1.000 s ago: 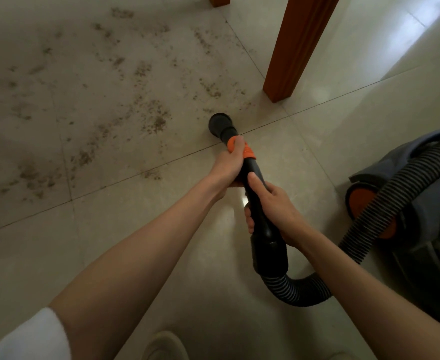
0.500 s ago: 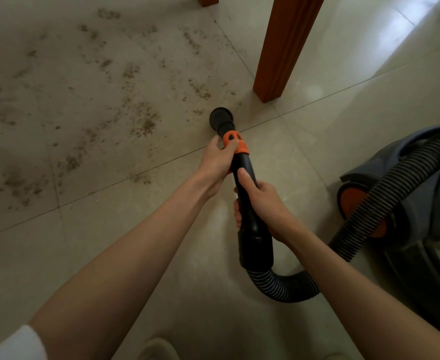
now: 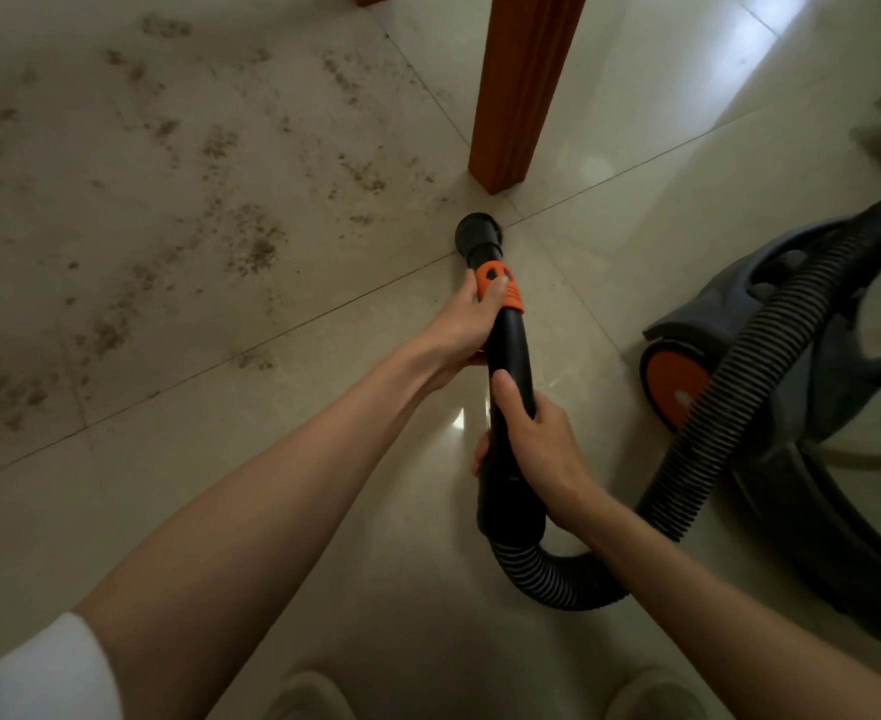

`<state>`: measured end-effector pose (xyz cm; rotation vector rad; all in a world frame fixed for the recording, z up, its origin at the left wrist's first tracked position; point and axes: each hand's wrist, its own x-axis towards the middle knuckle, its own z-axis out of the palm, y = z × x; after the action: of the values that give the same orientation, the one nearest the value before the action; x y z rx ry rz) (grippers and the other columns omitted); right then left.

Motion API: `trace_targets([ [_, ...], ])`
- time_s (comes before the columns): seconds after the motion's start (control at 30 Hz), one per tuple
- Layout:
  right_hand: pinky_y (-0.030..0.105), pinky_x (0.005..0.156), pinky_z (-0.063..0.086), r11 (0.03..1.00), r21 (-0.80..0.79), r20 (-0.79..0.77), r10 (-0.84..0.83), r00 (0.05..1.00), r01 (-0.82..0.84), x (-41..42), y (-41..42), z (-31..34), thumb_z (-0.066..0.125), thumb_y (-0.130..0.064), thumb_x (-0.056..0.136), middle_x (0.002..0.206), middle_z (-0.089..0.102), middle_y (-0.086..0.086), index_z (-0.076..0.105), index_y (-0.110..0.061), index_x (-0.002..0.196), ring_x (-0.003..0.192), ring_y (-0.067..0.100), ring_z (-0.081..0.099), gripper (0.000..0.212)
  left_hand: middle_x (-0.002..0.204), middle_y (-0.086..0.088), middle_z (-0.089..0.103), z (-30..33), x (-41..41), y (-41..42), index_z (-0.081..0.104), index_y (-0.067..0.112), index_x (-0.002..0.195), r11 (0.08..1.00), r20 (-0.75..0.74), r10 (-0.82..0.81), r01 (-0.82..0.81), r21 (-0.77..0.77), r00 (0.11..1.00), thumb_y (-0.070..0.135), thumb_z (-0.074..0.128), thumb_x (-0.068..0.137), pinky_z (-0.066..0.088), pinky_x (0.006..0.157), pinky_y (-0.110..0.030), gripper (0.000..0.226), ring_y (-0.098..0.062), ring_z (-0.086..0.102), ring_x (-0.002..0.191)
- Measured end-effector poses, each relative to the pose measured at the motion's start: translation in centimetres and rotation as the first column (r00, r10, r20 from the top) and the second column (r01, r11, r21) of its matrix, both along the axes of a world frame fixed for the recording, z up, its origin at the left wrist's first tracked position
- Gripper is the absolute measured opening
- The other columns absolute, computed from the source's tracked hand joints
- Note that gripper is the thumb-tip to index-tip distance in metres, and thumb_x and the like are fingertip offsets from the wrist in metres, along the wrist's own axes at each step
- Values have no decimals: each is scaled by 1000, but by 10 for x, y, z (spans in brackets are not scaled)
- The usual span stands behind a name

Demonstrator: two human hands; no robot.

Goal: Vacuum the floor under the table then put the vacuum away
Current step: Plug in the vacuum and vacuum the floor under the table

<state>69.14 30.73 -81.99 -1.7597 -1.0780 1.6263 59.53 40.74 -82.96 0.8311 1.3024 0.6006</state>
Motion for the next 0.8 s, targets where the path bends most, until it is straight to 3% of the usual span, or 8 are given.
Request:
trace_targets([
  [0.23,38,62,54,983,-52,16,-176,984,176,36,-33,13,41,-46,96,65,65,12,50,-13,98,54,24,65,34,106,-8,50,0,53,-13,7,25,151,983,89,-163,170,-73,983,36,39,100,50,57,-27,61,-15,56,78],
  [0.4,40,61,54,971,-52,38,-233,972,234,50,-45,19,40,-45,97,63,65,13,51,-10,99,52,26,64,36,128,-20,48,-3,76,-21,5,23,151,976,95,-203,209,-57,974,34,41,100,53,63,-33,64,-17,58,81],
  [0.53,36,60,53,963,-50,52,-262,964,265,48,-48,19,40,-46,97,61,64,11,53,-8,98,52,23,64,39,120,-19,50,2,77,-23,6,24,151,968,111,-237,244,-57,965,35,41,99,54,67,-34,64,-19,58,82],
  [0.63,37,61,54,965,-46,57,-257,965,260,46,-50,20,41,-46,97,60,64,10,53,-8,96,52,24,64,40,108,-13,50,5,75,-27,5,25,151,971,106,-224,232,-63,969,34,41,100,53,67,-33,63,-18,57,81],
  [0.7,32,57,54,975,-61,48,-209,977,212,45,-49,23,40,-46,97,62,64,12,53,-5,97,52,23,64,43,105,-10,51,6,72,-31,14,23,149,982,83,-177,182,-57,981,33,40,100,52,63,-31,57,-17,57,80],
  [0.8,24,47,50,992,-102,4,-80,997,80,41,-46,28,39,-45,97,56,63,12,55,7,98,47,22,63,54,119,-12,49,1,54,-39,23,18,144,1000,-9,-16,16,-7,1000,31,41,99,51,59,-30,50,-21,58,90],
])
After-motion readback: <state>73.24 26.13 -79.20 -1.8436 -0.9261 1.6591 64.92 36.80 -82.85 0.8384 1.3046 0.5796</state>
